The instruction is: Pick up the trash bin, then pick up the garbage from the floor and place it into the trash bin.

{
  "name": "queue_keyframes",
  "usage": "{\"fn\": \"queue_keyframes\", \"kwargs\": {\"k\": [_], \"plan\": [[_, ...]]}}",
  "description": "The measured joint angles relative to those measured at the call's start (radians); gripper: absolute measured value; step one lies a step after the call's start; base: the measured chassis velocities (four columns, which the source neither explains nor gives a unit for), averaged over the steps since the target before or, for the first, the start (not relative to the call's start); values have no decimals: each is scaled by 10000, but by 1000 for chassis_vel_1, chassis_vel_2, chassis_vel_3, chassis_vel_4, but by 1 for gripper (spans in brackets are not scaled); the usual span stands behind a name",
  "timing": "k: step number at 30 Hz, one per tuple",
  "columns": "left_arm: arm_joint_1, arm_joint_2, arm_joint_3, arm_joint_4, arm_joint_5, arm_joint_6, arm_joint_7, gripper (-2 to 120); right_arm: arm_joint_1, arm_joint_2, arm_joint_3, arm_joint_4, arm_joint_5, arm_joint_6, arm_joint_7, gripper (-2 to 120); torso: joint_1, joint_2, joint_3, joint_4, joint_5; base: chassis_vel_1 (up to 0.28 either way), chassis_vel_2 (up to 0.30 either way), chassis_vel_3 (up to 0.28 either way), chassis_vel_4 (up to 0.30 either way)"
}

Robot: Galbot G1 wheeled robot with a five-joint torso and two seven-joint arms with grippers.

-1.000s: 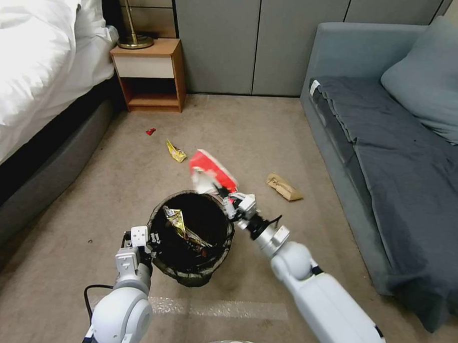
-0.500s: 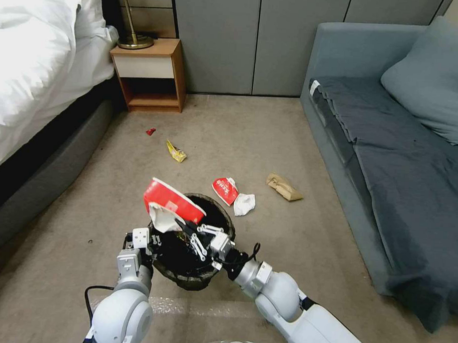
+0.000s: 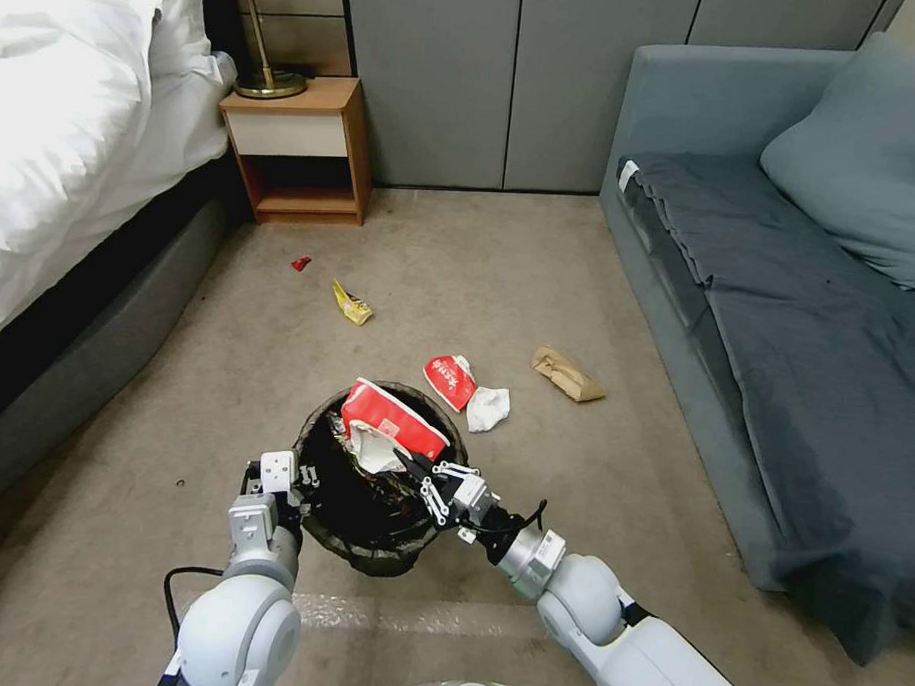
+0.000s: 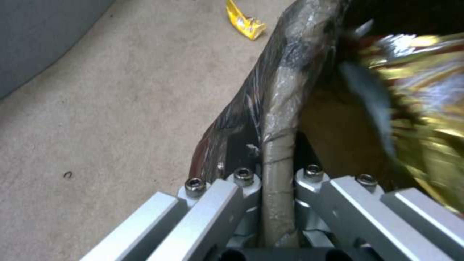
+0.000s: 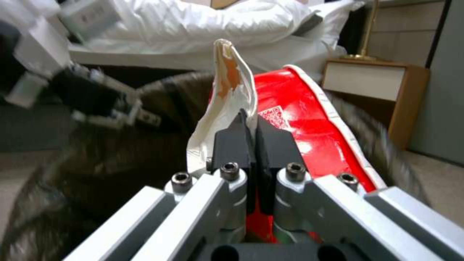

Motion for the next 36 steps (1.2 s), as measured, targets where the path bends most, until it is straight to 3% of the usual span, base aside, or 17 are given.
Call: {"fn": "queue_keyframes", "kwargs": {"k": [5, 8, 14, 16, 18, 28, 31, 36], "plan": [[16, -8, -18, -71, -13, 4, -3, 0, 92, -52, -127, -140, -155, -48, 106, 8, 0, 0, 0, 0, 0, 0, 0, 0, 0], [-7, -8, -36, -97, -52, 5, -9, 0, 100, -146, -292, -130, -235, -106, 159, 23, 0, 0, 0, 0, 0, 0, 0, 0, 0], [-60, -25, -33, -99, -81, 24, -14, 0, 53, -242, -392, -94, -327, -141, 182, 39, 0, 0, 0, 0, 0, 0, 0, 0, 0], [-92, -55, -22, -99, -88, 35, -18, 0, -12, -318, -405, -78, -375, -154, 185, 51, 0, 1, 0, 0, -1, 0, 0, 0, 0], [-100, -61, -16, -99, -89, 36, -18, 0, -24, -327, -408, -78, -384, -154, 185, 52, 0, 0, 0, 0, -1, 0, 0, 0, 0], [-244, -74, 100, 8, -96, 152, -37, 0, -216, -570, -429, 335, -495, -179, 189, 94, 0, 0, 0, 0, 0, 0, 0, 0, 0], [-246, -11, 112, 64, -99, 164, -38, 0, -267, -625, -366, 714, -509, -180, 323, 99, 0, 0, 0, -1, 0, 0, 0, 0, 0], [-269, 85, 117, 230, -99, 168, -41, 0, -430, -454, 14, 2374, -605, -393, 1214, 100, 2, 0, 1, 1, -2, 0, 0, 0, 0]]}}
